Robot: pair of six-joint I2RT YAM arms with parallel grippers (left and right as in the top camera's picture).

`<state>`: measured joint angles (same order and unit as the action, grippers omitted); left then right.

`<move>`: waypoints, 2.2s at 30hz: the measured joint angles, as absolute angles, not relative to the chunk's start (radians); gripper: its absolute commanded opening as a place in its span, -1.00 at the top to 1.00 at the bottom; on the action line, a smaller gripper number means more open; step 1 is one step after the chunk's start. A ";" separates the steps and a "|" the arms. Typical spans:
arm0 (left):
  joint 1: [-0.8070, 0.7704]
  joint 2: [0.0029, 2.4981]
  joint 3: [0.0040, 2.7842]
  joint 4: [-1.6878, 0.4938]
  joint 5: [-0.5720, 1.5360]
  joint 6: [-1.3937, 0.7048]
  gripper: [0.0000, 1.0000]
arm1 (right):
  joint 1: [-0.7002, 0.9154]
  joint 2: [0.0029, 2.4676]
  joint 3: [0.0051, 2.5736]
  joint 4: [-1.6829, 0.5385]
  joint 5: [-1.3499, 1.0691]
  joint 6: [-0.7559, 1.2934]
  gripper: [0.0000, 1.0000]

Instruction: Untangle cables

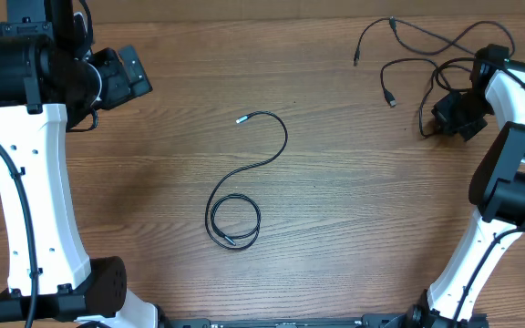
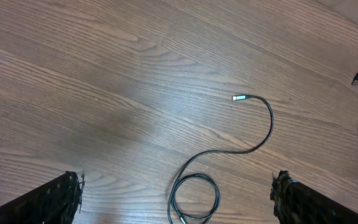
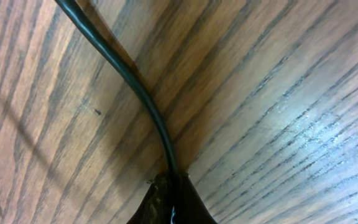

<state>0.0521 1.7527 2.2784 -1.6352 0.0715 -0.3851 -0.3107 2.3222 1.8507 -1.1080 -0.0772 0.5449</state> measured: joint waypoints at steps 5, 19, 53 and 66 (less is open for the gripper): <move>0.052 1.753 2.278 -1.635 0.072 -0.385 -1.00 | -0.313 2.322 1.851 -1.081 -0.077 0.546 0.81; 0.052 1.753 2.278 -1.635 0.072 -0.385 -0.99 | -0.327 2.315 1.854 -1.097 -0.138 0.490 -0.50; 0.052 1.753 2.278 -1.627 0.072 -0.384 -0.99 | -0.050 2.294 2.329 -1.074 -0.086 0.242 -0.99; 0.052 1.753 2.278 -1.627 0.072 -0.384 -1.00 | 0.009 2.359 2.144 -0.891 0.044 0.129 -0.22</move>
